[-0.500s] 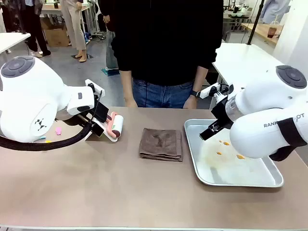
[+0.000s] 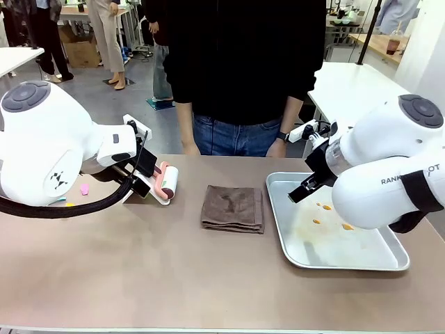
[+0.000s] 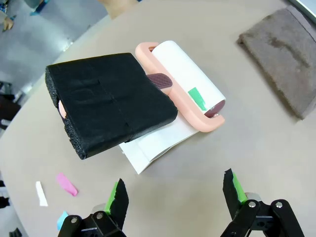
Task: Clean the surface of the table.
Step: Hold the Lint Roller with your left hand and the towel with your right hand.
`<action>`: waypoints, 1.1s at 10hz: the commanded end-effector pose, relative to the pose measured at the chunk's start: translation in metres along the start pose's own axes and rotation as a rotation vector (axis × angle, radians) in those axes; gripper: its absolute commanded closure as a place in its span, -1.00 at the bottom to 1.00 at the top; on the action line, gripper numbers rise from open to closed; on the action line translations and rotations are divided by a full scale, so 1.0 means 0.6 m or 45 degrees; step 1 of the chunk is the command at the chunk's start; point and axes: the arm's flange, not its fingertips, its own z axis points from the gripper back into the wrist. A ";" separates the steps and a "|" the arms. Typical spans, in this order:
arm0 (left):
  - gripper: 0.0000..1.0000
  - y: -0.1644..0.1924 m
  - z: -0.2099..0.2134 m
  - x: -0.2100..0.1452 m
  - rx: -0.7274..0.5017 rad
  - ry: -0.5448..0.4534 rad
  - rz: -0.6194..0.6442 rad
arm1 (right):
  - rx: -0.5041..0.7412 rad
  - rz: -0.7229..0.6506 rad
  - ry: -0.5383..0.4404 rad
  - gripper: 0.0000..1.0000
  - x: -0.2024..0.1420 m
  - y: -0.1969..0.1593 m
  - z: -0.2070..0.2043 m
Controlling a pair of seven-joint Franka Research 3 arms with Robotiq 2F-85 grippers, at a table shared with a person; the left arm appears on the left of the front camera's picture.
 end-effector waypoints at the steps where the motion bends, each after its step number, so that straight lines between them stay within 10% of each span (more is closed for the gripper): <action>1: -1.00 0.001 0.000 0.000 0.000 0.000 0.000 | 0.000 -0.001 0.000 -1.00 0.000 0.000 0.000; 11: -1.00 0.000 0.000 0.000 0.000 0.000 0.000 | 0.000 0.000 0.000 -1.00 0.000 0.000 0.000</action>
